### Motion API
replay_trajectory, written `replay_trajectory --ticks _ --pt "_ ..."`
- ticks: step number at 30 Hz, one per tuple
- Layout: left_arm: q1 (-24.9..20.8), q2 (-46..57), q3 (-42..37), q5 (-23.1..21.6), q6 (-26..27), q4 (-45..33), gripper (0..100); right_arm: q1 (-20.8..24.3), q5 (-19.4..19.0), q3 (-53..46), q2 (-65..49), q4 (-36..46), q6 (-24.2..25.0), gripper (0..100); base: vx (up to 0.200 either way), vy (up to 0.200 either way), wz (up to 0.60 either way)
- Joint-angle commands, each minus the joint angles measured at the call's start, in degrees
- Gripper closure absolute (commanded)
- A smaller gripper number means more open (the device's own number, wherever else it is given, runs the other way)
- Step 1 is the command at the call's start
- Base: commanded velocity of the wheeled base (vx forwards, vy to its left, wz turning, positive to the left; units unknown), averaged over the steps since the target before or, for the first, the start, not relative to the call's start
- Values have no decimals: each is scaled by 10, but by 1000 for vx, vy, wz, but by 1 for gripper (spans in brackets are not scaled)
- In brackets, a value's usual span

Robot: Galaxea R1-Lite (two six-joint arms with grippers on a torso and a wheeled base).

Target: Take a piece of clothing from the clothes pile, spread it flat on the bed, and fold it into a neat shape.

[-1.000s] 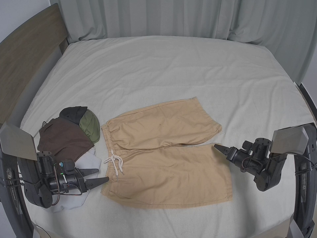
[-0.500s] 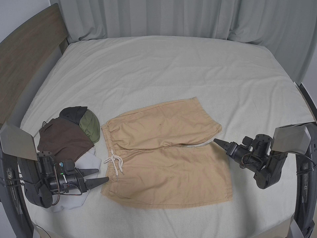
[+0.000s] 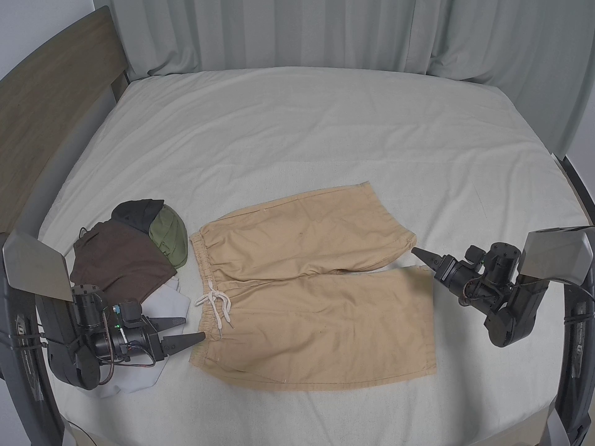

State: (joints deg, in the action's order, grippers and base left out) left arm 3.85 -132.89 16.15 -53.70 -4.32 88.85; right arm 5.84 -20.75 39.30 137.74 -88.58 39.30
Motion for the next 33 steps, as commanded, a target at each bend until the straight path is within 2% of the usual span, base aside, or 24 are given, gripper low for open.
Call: replay_trajectory --ticks 1,6,12,17,23,33 --pt "0 -4 0 1 0 0 0 -4 0 4 4 0 -3 0 0 0 0" --pt "0 -4 0 0 0 0 0 -3 1 3 10 0 -15 0 0 0 0" --pt "4 -3 -4 1 3 0 0 11 -3 -43 -27 0 -30 0 0 0 0" --pt "6 -2 -13 1 6 0 0 31 -30 -111 -62 1 -96 0 0 0 0" --pt "8 -2 -31 -1 19 0 0 44 -35 -150 -68 1 -170 0 0 0 0" --pt "13 -5 -43 -1 19 -1 0 58 -36 -164 -80 0 -177 0 0 0 0"
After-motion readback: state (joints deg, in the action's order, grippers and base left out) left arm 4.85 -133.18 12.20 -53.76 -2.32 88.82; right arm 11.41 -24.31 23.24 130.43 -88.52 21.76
